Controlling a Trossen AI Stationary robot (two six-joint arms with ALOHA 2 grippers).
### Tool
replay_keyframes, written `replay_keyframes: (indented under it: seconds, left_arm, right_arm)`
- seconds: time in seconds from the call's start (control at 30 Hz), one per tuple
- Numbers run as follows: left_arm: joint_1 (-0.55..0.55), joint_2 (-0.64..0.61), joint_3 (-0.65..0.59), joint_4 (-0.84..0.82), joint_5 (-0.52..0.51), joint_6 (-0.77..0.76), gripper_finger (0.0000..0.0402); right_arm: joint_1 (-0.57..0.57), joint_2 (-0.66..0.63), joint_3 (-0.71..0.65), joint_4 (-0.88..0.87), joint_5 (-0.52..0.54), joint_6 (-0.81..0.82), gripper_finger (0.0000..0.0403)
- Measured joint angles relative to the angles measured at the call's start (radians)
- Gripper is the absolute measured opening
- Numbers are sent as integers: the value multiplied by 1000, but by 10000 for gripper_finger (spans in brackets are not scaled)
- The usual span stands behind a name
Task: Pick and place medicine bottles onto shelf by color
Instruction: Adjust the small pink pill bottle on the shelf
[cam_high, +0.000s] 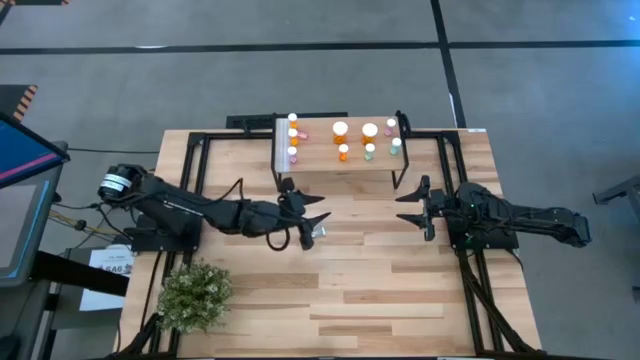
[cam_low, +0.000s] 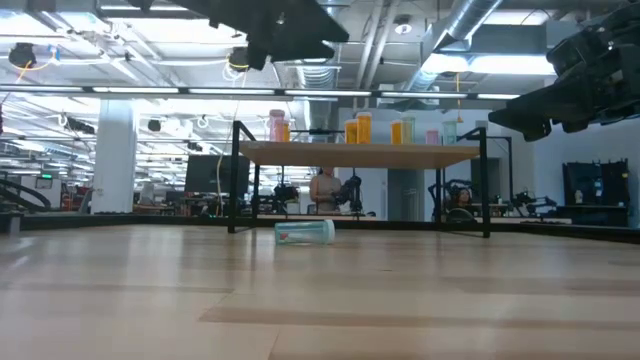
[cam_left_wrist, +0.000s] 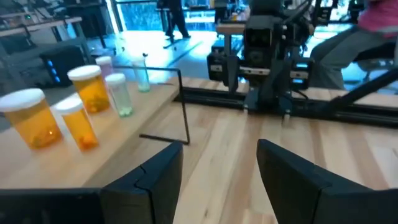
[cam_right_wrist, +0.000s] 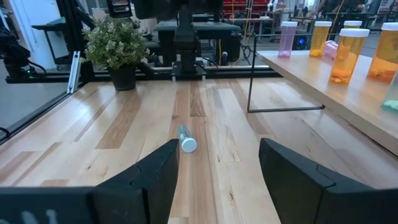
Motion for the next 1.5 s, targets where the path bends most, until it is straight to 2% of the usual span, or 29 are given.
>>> replay_keyframes:
  seconds: [0.2, 0.43, 0.67, 0.83, 1.0, 1.13, 1.3, 1.5]
  left_arm:
    - [42, -27, -1, 24, 13, 51, 194]
    - [74, -93, -1, 16, 68, -6, 194]
    - [62, -75, -9, 64, 79, -11, 194]
    - [62, -82, -9, 102, 90, 11, 194]
    - [62, -101, -8, 189, 103, 77, 194]
    - [65, -108, -8, 188, 103, 105, 194]
    - [81, -119, -8, 219, 102, 121, 194]
    - [123, -198, -8, 166, 97, 123, 194]
  right_arm:
    - [0, 0, 0, 2, 0, 0, 245]
    - [0, 0, -1, 13, 0, 7, 245]
    - [-1, 0, -1, 21, 3, 108, 245]
    - [-1, 0, -1, 108, 91, 230, 245]
    - [-1, 0, 38, 260, 95, 177, 245]
    - [-1, 12, 104, 305, 99, 108, 245]
    - [-1, 145, 226, 285, 152, 69, 245]
    - [-16, 442, 459, 204, 159, 3, 245]
